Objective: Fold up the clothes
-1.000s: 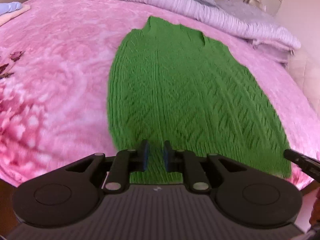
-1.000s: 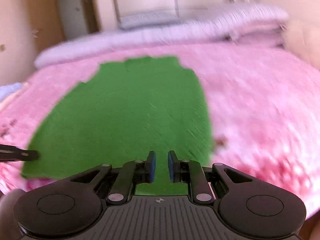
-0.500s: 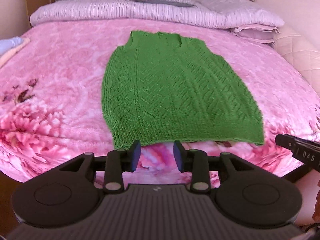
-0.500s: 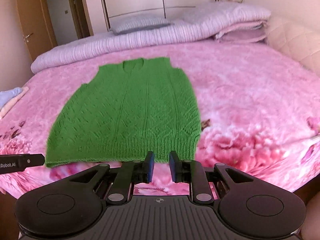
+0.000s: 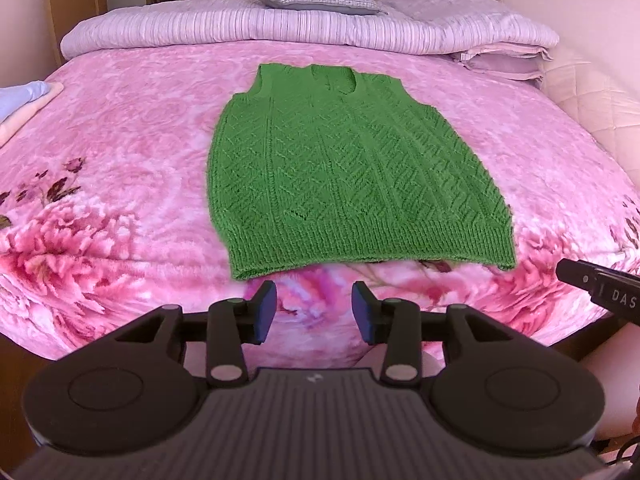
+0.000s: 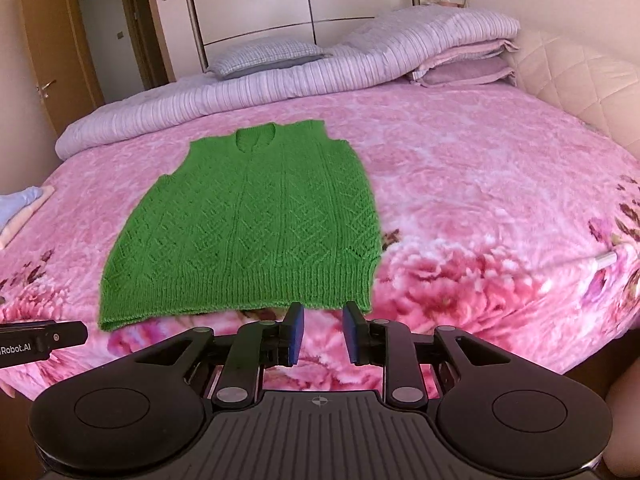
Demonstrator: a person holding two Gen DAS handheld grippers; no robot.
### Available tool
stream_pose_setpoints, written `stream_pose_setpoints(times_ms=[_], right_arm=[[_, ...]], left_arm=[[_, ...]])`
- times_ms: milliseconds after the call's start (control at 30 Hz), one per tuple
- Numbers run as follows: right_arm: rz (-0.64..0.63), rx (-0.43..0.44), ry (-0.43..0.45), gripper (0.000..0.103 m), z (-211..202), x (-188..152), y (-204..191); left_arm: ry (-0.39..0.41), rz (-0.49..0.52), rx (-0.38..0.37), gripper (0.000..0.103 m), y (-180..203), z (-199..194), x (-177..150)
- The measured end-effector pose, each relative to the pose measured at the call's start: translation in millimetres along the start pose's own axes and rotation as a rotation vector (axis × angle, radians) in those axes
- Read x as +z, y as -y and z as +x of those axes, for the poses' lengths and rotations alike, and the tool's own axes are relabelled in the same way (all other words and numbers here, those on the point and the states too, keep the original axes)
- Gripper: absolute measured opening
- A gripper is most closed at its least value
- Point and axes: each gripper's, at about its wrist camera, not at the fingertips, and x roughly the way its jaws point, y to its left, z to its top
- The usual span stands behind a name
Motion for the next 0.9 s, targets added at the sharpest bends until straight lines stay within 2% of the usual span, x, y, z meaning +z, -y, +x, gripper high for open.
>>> stream_pose_setpoints(times_ms=[333,500,633,733,900], right_arm=[[-0.006,0.004,-0.027,0.026,13,3,-2],[0.032,0.027,-0.046,0.026,31,21,8],[0.050,0.094,-0.073,0.029,61,43,23],[0.076,0.152,-0.111,0.041,95,62,36],[0.053,0.181,-0.117,0.046,153,101,50]], left_arm=[[-0.014,-0.012,-0.028,0.038,-7,7,5],[-0.022,-0.027,-0.064,0.040,-19,23,18],[-0.039,-0.048,-0.097,0.040,-38,50,36],[-0.054,-0.062,-0.120,0.040,-56,77,57],[-0.039,-0.054,-0.122,0.041,-81,135,105]])
